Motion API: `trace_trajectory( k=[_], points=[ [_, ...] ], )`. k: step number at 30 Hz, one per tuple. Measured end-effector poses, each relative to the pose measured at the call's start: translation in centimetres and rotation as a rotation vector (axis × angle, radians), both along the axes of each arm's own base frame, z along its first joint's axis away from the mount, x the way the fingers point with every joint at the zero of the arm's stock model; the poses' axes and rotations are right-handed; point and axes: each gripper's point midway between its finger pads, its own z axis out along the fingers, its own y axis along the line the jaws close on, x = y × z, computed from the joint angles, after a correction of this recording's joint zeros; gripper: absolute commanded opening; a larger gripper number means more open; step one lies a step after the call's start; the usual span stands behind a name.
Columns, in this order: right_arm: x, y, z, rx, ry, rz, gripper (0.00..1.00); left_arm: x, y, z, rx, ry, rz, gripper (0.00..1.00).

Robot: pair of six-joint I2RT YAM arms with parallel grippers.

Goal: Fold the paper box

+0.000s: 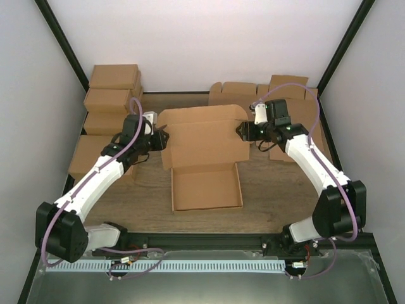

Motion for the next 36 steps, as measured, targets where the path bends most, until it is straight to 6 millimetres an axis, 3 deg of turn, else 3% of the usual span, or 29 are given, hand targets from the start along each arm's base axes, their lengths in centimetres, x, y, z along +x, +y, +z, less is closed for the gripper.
trace_trajectory(
  k=[7, 11, 16, 20, 25, 29, 36],
  points=[
    [-2.7, 0.3, 2.0, 0.042, -0.036, 0.023, 0.79, -1.1, -0.7, 0.7, 0.028, -0.014, -0.022, 0.54],
    [-3.2, -0.2, 2.5, 0.039, -0.066, 0.003, 0.80, -1.3, 0.2, 1.9, 0.045, -0.051, 0.018, 0.57],
    [-2.7, -0.5, 2.6, 0.028, -0.087, -0.015, 0.80, -0.9, 1.3, 1.6, 0.062, -0.042, 0.072, 0.55],
    [-1.8, -0.4, 1.9, 0.016, -0.068, -0.023, 0.91, -0.5, 1.2, 0.3, 0.077, 0.001, 0.071, 0.58],
    [0.4, -0.8, 0.6, -0.043, -0.058, -0.049, 0.98, -0.1, 1.1, 0.6, 0.082, 0.001, 0.068, 0.65],
    [2.8, -0.4, 0.5, -0.065, -0.062, -0.012, 0.96, 0.5, 0.9, 1.3, 0.084, -0.012, 0.067, 0.62],
    [5.1, 0.7, 0.9, -0.022, -0.035, 0.057, 0.66, 1.4, 0.6, -0.4, 0.100, 0.034, 0.054, 0.40]
  ],
)
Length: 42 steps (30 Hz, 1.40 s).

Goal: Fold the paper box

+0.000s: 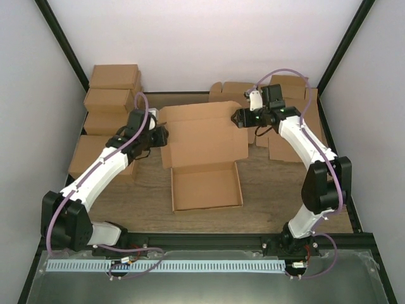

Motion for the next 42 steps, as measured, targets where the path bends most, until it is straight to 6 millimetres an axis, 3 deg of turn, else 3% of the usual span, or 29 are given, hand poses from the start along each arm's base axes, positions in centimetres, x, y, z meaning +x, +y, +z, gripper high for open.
trace_trajectory(
  k=[4, 12, 19, 26, 33, 39, 42],
  points=[
    [-0.4, 0.5, -0.4, 0.016, 0.032, 0.029, 0.52, 0.2, -0.4, -0.3, -0.006, 0.018, -0.013, 0.26],
    [-1.7, 0.7, 0.5, 0.040, 0.048, 0.044, 0.23, 0.3, -0.7, 1.0, -0.010, -0.004, -0.033, 0.16],
    [-3.9, 1.2, 1.0, 0.057, 0.070, 0.056, 0.24, -0.5, -1.3, 2.1, -0.007, -0.042, -0.061, 0.09],
    [-6.8, 2.9, 0.9, 0.060, 0.108, 0.066, 0.21, -1.6, -2.0, 2.4, 0.003, -0.078, -0.076, 0.05],
    [-7.6, 3.4, 0.6, 0.055, 0.138, -0.013, 0.25, -2.5, -1.7, 2.5, 0.015, -0.107, -0.038, 0.05],
    [-9.3, 4.1, 0.5, 0.101, 0.100, -0.085, 0.13, -3.7, -1.0, 2.6, -0.081, -0.150, 0.045, 0.05],
    [-9.1, 4.5, 1.0, 0.110, 0.066, -0.111, 0.09, -3.5, -0.6, 2.9, -0.106, -0.178, 0.088, 0.05]
  ],
)
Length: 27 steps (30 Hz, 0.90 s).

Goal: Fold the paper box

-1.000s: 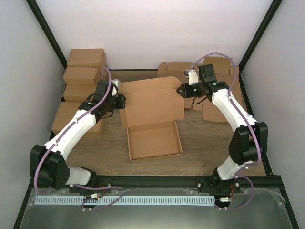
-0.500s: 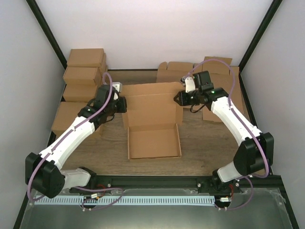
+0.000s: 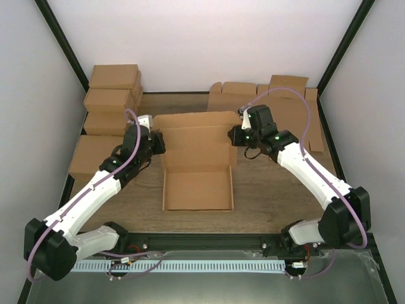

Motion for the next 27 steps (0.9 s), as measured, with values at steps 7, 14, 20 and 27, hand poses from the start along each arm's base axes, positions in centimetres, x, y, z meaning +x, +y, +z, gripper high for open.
trace_trajectory(
  k=[7, 14, 20, 27],
  points=[
    [1.7, 0.5, 1.8, -0.003, -0.120, -0.044, 0.08, 1.6, 0.5, 2.1, 0.000, -0.102, 0.059, 0.04],
    [4.7, -0.4, 3.0, -0.009, -0.318, -0.151, 0.11, 3.6, -0.2, 4.0, -0.040, -0.254, 0.079, 0.04],
    [5.7, -0.6, 2.1, 0.036, -0.393, -0.211, 0.19, 3.7, -0.4, -0.2, -0.060, -0.271, 0.083, 0.04],
    [4.5, -1.0, -0.4, 0.052, -0.362, -0.217, 0.34, 3.2, -1.0, 0.0, -0.100, -0.312, 0.051, 0.04]
  ],
)
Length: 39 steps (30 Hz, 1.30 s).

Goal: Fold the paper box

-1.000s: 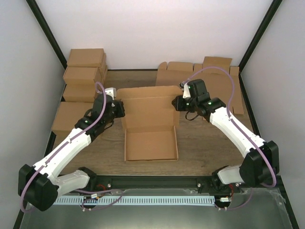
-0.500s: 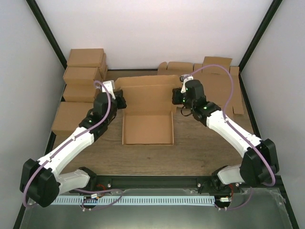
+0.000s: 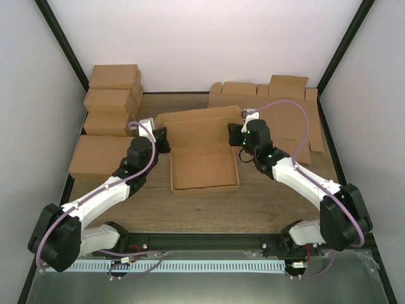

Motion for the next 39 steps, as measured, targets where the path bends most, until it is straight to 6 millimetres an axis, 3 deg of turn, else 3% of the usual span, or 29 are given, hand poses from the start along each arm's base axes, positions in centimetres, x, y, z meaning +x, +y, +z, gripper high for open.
trace_trajectory(
  k=[3, 12, 15, 21, 26, 28, 32, 39],
  points=[
    [-0.8, 0.2, 0.3, 0.004, 0.016, 0.015, 0.45, -0.4, 0.1, 0.0, 0.003, 0.007, -0.005, 0.04],
    [-2.9, -0.5, 0.6, -0.039, 0.133, 0.022, 0.42, -1.0, -0.5, 0.0, 0.036, 0.026, -0.035, 0.04],
    [-3.4, -0.7, 0.8, -0.059, 0.167, 0.024, 0.49, -1.2, -1.1, 0.1, 0.061, 0.035, -0.054, 0.04],
    [-4.3, -1.0, 0.2, -0.095, 0.227, 0.043, 0.48, -1.5, -1.8, 0.2, 0.121, 0.041, -0.071, 0.04],
    [-5.2, -1.1, 0.3, -0.107, 0.261, 0.062, 0.56, -1.4, -2.0, 0.2, 0.160, 0.043, -0.060, 0.04],
    [-5.7, -1.2, 0.2, -0.115, 0.271, 0.070, 0.53, -1.4, -2.0, 0.2, 0.172, 0.042, -0.056, 0.04],
    [-6.5, -1.6, 0.5, -0.125, 0.276, 0.079, 0.34, -1.4, -2.2, 0.1, 0.193, 0.039, -0.059, 0.04],
    [-7.2, -1.8, 0.2, -0.130, 0.304, 0.087, 0.23, -1.5, -2.2, 0.1, 0.203, 0.041, -0.050, 0.04]
  ],
)
